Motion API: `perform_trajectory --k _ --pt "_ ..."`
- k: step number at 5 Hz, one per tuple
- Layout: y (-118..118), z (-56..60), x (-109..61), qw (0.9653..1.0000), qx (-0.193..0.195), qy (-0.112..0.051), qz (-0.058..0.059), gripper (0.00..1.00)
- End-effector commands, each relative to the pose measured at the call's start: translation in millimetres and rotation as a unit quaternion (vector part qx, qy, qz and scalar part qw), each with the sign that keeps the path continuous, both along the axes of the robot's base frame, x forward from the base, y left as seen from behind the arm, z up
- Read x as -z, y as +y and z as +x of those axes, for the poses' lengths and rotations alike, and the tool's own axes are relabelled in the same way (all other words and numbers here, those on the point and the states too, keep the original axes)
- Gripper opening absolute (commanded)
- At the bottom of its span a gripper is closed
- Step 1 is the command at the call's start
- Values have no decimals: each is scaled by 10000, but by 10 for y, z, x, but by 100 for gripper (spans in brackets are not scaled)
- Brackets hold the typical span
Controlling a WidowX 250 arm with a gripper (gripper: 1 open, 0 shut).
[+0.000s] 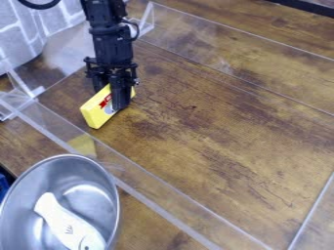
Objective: Move the yellow butter to the left side of the table
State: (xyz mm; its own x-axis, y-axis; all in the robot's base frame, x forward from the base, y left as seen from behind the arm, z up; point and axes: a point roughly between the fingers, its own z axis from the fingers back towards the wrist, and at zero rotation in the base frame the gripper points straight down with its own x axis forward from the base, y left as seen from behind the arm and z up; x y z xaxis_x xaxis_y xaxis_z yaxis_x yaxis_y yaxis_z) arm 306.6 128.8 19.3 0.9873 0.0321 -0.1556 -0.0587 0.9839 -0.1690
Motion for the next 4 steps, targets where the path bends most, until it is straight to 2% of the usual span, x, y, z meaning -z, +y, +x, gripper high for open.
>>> perform_trajectory --k 1,4 --pt "96 -42 -3 9999 -59 -102 11 0" --pt "100 -62 -5 9999 -69 -103 -46 0"
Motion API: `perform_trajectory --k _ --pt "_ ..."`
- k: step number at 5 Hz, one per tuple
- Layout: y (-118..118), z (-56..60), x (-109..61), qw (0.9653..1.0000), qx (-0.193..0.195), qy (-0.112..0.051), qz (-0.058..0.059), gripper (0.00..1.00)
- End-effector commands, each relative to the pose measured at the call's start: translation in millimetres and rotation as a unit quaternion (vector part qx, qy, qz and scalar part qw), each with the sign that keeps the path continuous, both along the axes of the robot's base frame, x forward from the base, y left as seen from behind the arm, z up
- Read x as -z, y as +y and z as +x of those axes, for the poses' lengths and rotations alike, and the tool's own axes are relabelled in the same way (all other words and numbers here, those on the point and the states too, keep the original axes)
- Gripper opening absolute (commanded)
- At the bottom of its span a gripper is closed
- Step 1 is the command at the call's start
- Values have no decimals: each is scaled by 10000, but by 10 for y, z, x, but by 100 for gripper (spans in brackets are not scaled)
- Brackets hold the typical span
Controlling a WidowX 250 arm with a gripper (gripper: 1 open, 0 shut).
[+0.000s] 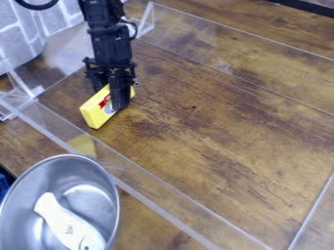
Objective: Move the yellow butter to the left side of the table
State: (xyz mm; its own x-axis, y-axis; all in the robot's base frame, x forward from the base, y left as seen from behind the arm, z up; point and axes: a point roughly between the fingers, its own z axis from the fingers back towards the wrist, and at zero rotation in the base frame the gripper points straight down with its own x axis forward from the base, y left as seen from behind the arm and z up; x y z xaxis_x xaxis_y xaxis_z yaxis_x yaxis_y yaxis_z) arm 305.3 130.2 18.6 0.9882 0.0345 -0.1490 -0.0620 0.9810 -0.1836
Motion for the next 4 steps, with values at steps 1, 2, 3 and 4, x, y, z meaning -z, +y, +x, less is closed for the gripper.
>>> perform_trajectory --k 1,2,3,4 --pt "87 -56 -13 10000 -49 -66 7 0" --pt "88 -62 -16 10000 -51 -64 -12 0" --pt "88 -68 -18 10000 -52 -62 -30 0" --pt "85 -48 -80 10000 -39 -87 -22 0"
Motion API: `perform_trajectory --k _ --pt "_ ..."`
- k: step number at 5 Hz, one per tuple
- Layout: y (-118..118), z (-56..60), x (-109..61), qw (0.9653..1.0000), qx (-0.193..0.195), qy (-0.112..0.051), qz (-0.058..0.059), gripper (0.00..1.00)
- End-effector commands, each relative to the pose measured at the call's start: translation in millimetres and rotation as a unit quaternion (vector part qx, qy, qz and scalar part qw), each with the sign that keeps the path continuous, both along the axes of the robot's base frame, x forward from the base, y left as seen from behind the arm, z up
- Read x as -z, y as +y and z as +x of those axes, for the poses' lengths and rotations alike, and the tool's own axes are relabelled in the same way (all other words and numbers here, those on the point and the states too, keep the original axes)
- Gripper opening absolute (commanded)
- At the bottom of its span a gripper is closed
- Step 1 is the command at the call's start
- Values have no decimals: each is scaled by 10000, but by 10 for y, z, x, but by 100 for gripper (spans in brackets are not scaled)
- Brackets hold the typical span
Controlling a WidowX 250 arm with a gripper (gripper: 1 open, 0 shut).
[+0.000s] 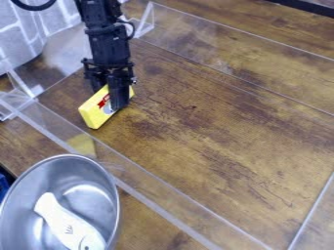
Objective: Move the yellow butter to the left side of the table
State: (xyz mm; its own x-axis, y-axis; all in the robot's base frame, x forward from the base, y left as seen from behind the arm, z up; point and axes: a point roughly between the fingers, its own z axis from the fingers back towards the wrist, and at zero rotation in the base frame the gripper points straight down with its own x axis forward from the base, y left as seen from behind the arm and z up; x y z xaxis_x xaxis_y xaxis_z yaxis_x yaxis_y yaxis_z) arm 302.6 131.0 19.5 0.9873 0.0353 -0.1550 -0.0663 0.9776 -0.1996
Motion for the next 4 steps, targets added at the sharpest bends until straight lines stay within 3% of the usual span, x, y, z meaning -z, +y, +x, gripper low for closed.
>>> perform_trajectory --k 1,4 --pt "74 1 -139 9999 -5 -148 70 0" --pt "56 58 -341 9997 43 -231 103 0"
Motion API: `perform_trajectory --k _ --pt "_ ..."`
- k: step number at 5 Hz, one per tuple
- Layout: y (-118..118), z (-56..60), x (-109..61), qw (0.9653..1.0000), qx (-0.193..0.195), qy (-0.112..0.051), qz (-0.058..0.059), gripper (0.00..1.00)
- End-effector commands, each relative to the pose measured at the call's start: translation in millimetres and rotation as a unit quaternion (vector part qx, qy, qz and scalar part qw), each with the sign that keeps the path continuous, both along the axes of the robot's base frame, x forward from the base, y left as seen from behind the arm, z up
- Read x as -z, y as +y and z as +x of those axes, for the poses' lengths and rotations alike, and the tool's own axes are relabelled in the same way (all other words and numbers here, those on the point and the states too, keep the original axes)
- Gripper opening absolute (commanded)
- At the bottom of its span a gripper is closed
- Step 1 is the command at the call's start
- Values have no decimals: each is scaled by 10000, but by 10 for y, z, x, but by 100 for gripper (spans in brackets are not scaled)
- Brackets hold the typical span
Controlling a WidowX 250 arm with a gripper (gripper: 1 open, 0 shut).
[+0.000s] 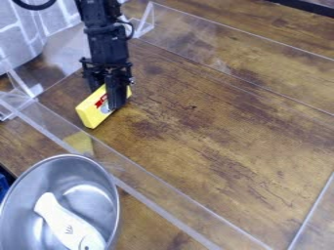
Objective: Move the yellow butter to the left side of the table
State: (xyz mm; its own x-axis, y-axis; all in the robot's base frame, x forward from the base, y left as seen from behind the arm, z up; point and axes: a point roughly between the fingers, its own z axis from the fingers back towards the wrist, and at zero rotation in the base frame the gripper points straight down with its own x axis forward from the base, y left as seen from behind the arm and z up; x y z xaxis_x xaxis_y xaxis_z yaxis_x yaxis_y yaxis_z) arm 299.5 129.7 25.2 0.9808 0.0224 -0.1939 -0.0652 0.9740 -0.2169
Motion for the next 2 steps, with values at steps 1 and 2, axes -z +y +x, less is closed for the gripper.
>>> perform_trajectory --k 1,2 --pt "66 112 -369 9986 13 -478 221 0" --pt "57 135 -468 9984 30 -515 239 0"
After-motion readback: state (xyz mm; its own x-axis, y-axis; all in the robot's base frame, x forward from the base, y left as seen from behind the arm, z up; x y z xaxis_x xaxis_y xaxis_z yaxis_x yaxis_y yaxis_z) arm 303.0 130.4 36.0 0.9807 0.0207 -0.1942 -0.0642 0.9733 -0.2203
